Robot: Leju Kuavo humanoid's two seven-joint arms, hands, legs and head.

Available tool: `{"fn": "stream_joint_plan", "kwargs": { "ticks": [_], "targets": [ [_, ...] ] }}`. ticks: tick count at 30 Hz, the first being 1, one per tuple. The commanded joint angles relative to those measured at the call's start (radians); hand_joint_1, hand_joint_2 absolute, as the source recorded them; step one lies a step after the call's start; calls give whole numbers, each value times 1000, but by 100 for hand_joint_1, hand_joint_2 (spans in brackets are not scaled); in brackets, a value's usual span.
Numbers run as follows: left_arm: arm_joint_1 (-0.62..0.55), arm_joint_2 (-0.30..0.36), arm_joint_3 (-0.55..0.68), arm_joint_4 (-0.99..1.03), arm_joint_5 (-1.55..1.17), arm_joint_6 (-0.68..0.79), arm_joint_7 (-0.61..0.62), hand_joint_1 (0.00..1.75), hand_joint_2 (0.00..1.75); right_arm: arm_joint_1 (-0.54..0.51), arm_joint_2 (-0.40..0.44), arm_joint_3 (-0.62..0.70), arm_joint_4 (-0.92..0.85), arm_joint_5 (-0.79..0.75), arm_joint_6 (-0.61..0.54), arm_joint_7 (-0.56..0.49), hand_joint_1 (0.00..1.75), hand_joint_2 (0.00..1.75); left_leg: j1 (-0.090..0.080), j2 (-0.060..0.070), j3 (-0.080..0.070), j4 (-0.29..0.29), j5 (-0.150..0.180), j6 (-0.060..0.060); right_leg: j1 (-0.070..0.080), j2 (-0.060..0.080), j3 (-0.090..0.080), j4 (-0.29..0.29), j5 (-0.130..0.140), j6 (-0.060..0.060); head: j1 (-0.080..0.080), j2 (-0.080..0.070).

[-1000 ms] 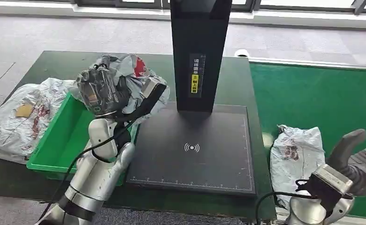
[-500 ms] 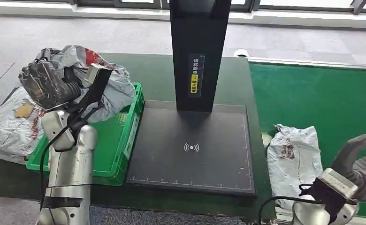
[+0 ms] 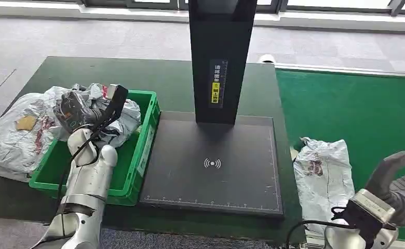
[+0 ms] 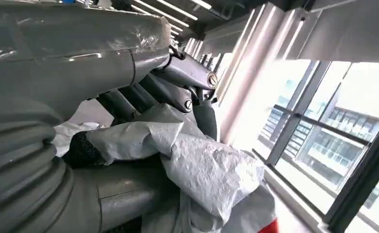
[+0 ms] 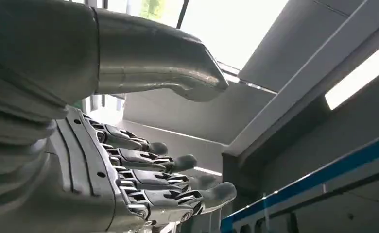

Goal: Moved the parcel from conveyor to table for the left to box.

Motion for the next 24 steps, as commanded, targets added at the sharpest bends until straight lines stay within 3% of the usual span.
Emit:
{"fn": "stream_joint_plan", "kwargs": {
  "ticks": [1,2,3,24],
  "targets": [
    [-106,53,-67,342,-28,-3,82,77,175,7,21,-31,31,0,4,1,0,175,2,-3,6,-3,0,-2,2,-5,8,-4,-1,-1,0,0],
    [-106,53,-67,342,-28,-3,82,77,175,7,21,-31,31,0,4,1,0,175,2,-4,6,-4,0,-2,2,-5,8,-5,-1,-1,0,0],
    [-106,52,-67,352,-28,0,92,0,175,4,21,-31,35,1,4,1,0,175,2,-2,5,-3,0,-2,2,-4,7,-4,0,-1,0,0],
    [-86,28,-85,300,-28,-2,87,0,175,-2,21,-64,52,-2,4,1,0,175,1,-1,1,-1,0,-1,1,-2,2,-1,0,0,0,0]
  ]
}}
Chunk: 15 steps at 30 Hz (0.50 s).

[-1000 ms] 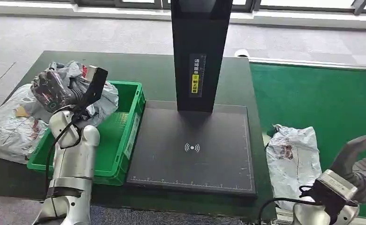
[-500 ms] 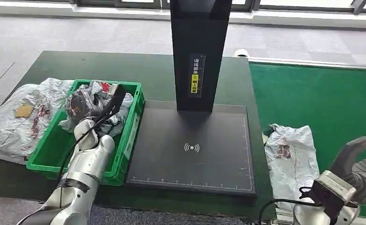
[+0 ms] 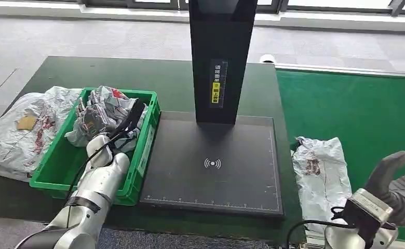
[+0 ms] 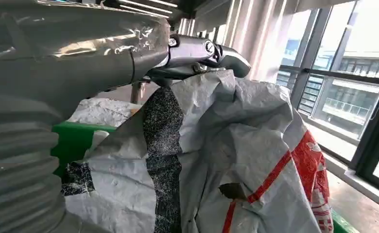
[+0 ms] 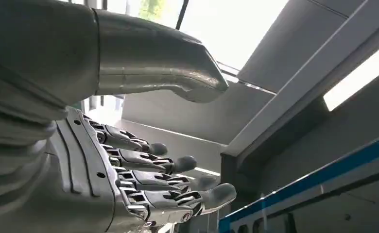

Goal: Moved the parcel from conveyor to table for the left to box.

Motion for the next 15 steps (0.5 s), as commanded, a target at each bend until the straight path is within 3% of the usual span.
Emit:
{"fn": "stream_joint_plan", "kwargs": {
  "ticks": [1,9,15],
  "targets": [
    [-28,1,-22,22,-27,-1,-9,0,175,-1,21,-64,51,-7,3,1,0,175,2,-1,3,-1,0,-1,2,-2,4,-3,0,-1,0,0],
    [-28,1,-22,22,-27,-1,-9,0,175,-1,21,-64,51,-7,3,1,0,175,2,-1,3,-1,0,-1,2,-2,4,-2,0,-1,0,0],
    [156,-56,-14,-361,-14,2,-106,0,175,0,21,-104,70,-13,3,1,0,175,1,0,2,-1,0,-1,1,0,3,-2,0,0,0,0]
  ]
}}
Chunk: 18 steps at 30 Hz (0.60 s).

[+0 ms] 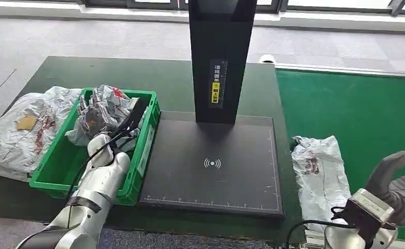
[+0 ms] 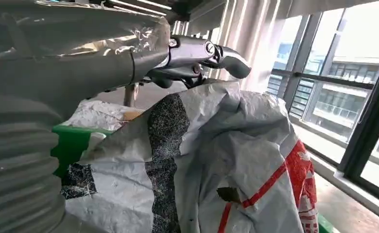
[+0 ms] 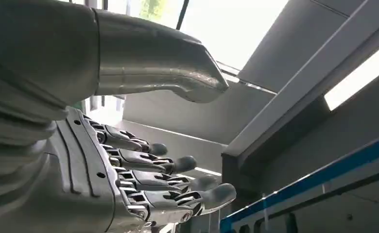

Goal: Moved the parcel from conveyor to table for the left to box.

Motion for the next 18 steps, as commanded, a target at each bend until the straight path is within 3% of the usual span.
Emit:
{"fn": "stream_joint_plan", "kwargs": {
  "ticks": [1,7,10,11,18],
  "targets": [
    [176,-61,-12,-391,-8,0,-93,0,175,-1,21,-113,71,-10,3,1,0,175,2,1,4,-2,-1,-1,2,0,4,-3,0,0,0,0],
    [331,-120,-109,-677,45,0,-167,0,175,-15,21,-210,156,26,3,1,0,175,2,0,5,-2,-2,0,2,-1,6,-5,-1,0,0,0],
    [361,-112,-181,-727,243,-72,-282,0,175,-66,21,-266,333,68,3,1,0,175,2,0,5,-2,-2,0,2,-1,7,-5,-1,0,0,0],
    [366,-110,-191,-732,294,-77,-315,0,175,-91,21,-303,376,90,3,1,0,0,2,1,3,-2,-3,1,2,0,5,-4,-1,0,0,0],
    [374,-100,-210,-727,348,-63,-360,0,175,-169,21,-414,518,160,3,1,0,0,1,1,5,-3,-2,1,2,-1,6,-5,-1,0,0,0]
  ]
}}
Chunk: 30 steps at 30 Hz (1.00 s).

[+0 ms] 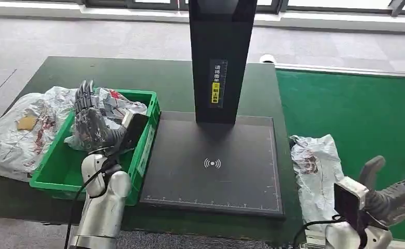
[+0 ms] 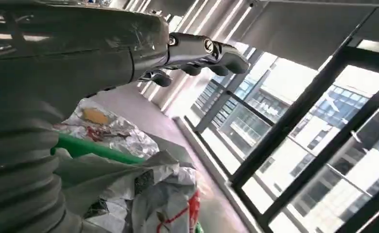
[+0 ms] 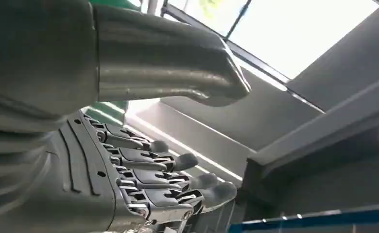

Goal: Moved the parcel from conveyor to table for the left to box.

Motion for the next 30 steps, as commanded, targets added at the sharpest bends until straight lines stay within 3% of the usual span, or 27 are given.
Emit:
{"fn": "stream_joint_plan", "kwargs": {
  "ticks": [1,5,6,10,12,14,15,16,17,18,24,30],
  "targets": [
    [25,19,-69,-50,71,7,-48,0,175,-144,21,-254,293,59,1,0,0,0,2,1,4,-2,0,-1,2,1,4,-3,1,-1,0,0],
    [41,22,-103,-104,236,32,-166,0,175,-237,21,-460,416,230,1,19,0,0,1,0,4,-2,0,-1,2,-1,5,-3,1,-1,0,0],
    [53,24,-131,-145,428,-17,-291,0,175,-288,17,-571,479,387,1,78,0,0,2,0,7,-4,0,-2,2,-1,7,-6,1,-1,0,0],
    [55,26,-133,-155,459,-28,-309,0,175,-298,12,-585,493,390,1,67,0,0,2,-1,6,-3,1,-2,2,-1,7,-5,1,-1,0,0],
    [77,26,-135,-203,719,-143,-460,0,175,-353,-1,-701,549,543,1,129,0,0,1,-1,5,-2,0,-2,1,-1,6,-4,0,-1,0,0],
    [89,23,-113,-224,807,-204,-504,0,175,-373,-35,-717,646,598,1,194,0,0,1,0,5,-2,0,-2,1,0,6,-3,0,-1,0,0],
    [98,17,-91,-241,889,-243,-531,0,175,-379,-67,-692,728,658,1,284,0,0,1,0,7,-4,0,-2,2,0,8,-5,1,-1,0,0],
    [102,16,-78,-247,907,-256,-538,0,175,-396,-85,-701,794,678,1,307,0,175,1,1,5,-2,0,-1,1,1,5,-3,1,-1,0,0],
    [107,17,-70,-255,913,-267,-538,0,175,-391,-103,-673,823,657,1,325,0,175,2,3,10,-6,0,-2,2,2,10,-8,2,-1,0,0],
    [109,14,-56,-258,925,-277,-543,0,175,-398,-134,-621,916,681,1,409,0,175,2,3,12,-8,1,-2,3,2,12,-10,3,-1,0,0],
    [117,8,-31,-267,912,-291,-543,0,175,-420,-201,-465,1143,700,20,596,0,175,2,5,6,-3,0,-1,2,4,6,-5,2,-1,0,0],
    [122,12,-33,-271,890,-288,-532,0,175,-425,-201,-410,1165,635,163,591,0,175,0,2,4,-2,0,-1,1,1,4,-2,0,0,0,0]
  ]
}}
